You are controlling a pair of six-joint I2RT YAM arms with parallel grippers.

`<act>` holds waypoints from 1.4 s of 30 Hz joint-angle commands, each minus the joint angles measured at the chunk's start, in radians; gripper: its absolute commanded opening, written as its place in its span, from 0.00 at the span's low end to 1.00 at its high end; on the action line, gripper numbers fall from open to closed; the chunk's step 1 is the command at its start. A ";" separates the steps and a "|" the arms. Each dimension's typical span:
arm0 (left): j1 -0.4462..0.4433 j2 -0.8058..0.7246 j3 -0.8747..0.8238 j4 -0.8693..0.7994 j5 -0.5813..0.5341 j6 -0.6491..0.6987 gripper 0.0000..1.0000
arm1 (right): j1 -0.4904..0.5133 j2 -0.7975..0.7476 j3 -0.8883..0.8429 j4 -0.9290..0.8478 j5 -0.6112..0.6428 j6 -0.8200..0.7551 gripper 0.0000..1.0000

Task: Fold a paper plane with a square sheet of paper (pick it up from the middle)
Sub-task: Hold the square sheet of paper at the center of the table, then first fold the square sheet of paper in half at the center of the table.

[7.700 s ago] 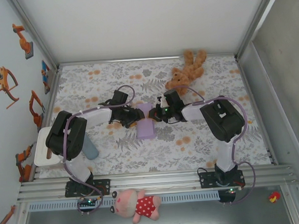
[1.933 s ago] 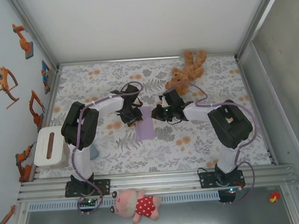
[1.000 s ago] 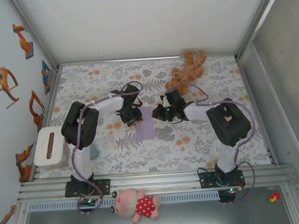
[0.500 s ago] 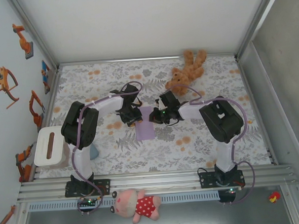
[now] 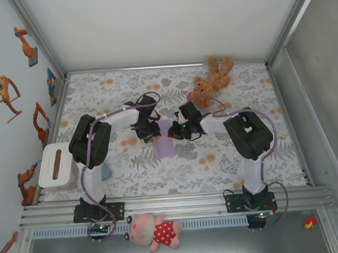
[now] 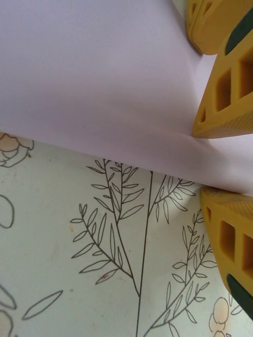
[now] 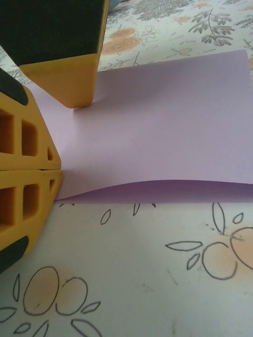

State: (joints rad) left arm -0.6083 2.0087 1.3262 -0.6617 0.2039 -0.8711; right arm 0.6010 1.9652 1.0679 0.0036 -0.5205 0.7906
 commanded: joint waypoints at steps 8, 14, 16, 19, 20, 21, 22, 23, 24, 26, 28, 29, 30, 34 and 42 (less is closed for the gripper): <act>0.011 -0.076 -0.096 0.069 -0.093 0.012 0.48 | 0.023 0.062 0.081 -0.313 0.157 -0.106 0.05; 0.030 -0.255 -0.167 0.088 -0.132 0.003 0.44 | 0.042 0.079 0.114 -0.324 0.155 -0.100 0.04; 0.031 -0.297 -0.187 0.132 -0.092 0.007 0.39 | 0.047 0.082 0.122 -0.330 0.157 -0.099 0.04; 0.031 -0.324 -0.201 0.224 0.014 0.019 0.33 | 0.049 0.088 0.129 -0.339 0.157 -0.094 0.04; 0.029 -0.319 -0.200 0.244 0.041 0.017 0.30 | 0.049 0.090 0.130 -0.339 0.155 -0.091 0.04; 0.029 -0.313 -0.201 0.261 0.064 0.015 0.27 | 0.049 0.090 0.130 -0.337 0.154 -0.087 0.04; 0.029 -0.304 -0.200 0.276 0.083 0.010 0.25 | 0.049 0.091 0.128 -0.337 0.152 -0.085 0.04; 0.029 -0.290 -0.198 0.286 0.107 0.005 0.24 | 0.049 0.093 0.128 -0.335 0.151 -0.081 0.03; 0.028 -0.279 -0.194 0.297 0.129 0.004 0.23 | 0.049 0.093 0.127 -0.334 0.151 -0.079 0.03; 0.026 -0.252 -0.183 0.304 0.162 0.003 0.21 | 0.049 0.098 0.124 -0.328 0.148 -0.076 0.03; 0.022 -0.230 -0.177 0.305 0.180 0.004 0.20 | 0.051 0.099 0.122 -0.329 0.148 -0.073 0.02; 0.021 -0.218 -0.174 0.305 0.189 0.004 0.19 | 0.049 0.101 0.120 -0.329 0.149 -0.071 0.02; 0.020 -0.204 -0.170 0.305 0.197 0.006 0.19 | 0.049 0.102 0.119 -0.328 0.149 -0.070 0.02; 0.016 -0.146 -0.147 0.309 0.237 -0.001 0.18 | 0.050 0.105 0.116 -0.327 0.148 -0.065 0.02; 0.018 -0.090 -0.133 0.307 0.242 0.006 0.14 | 0.049 0.115 0.112 -0.344 0.154 -0.053 0.01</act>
State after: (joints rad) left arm -0.5903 1.9049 1.1709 -0.3511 0.4213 -0.8677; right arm 0.6327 1.9972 1.2110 -0.2428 -0.4183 0.7250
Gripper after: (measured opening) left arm 0.147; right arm 0.050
